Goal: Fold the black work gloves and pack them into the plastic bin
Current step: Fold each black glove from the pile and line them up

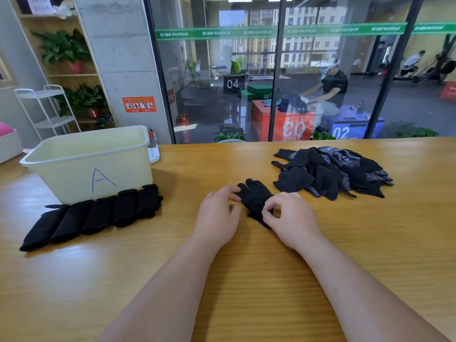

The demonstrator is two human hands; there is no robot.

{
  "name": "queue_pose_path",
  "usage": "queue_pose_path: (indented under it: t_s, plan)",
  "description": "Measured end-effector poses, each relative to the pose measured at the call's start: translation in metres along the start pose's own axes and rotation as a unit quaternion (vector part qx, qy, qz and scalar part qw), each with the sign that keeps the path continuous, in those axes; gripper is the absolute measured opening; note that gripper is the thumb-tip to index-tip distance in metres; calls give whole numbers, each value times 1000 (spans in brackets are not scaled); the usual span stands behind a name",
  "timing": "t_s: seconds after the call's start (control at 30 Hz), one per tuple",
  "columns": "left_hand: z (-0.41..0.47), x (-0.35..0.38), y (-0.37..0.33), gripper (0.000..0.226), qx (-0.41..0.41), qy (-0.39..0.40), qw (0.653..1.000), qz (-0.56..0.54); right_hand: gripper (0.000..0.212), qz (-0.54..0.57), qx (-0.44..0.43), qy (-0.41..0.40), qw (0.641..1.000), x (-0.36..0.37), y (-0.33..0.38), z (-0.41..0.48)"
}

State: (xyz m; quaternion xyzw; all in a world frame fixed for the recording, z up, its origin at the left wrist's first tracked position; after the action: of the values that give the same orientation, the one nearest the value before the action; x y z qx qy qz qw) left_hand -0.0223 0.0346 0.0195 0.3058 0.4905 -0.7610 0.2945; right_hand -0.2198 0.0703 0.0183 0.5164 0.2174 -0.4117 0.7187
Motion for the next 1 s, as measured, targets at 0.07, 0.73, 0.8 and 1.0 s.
queue_pose_path:
  t_s: [0.07,0.73,0.8,1.0]
  plan:
    - [0,-1,0,46,-3,-11,1000,0,12,33,13,-7,999,-5,-2,0]
    - [1,-6,-1,34,-3,-69,998,-1,7,235,116,-30,965,-19,-6,0]
    - [0,-9,-1,33,-4,-85,996,-7,2,268,175,-67,945,-26,-10,-1]
    - [-3,-10,-4,29,-2,-68,997,-28,7,249,206,-92,942,-33,-12,-3]
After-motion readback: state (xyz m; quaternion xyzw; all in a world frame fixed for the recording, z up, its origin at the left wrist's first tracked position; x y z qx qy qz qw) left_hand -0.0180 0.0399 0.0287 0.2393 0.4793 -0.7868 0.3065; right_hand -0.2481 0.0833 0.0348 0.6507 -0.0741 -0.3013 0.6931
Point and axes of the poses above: each hand's wrist, its own z-axis towards the middle knuckle, its own x-axis out of the palm, y = z × x, the point moved 3 cm from there along z, towards the middle knuckle, and after that the axes turned 7 degrees about z, right-handed, at the moved point
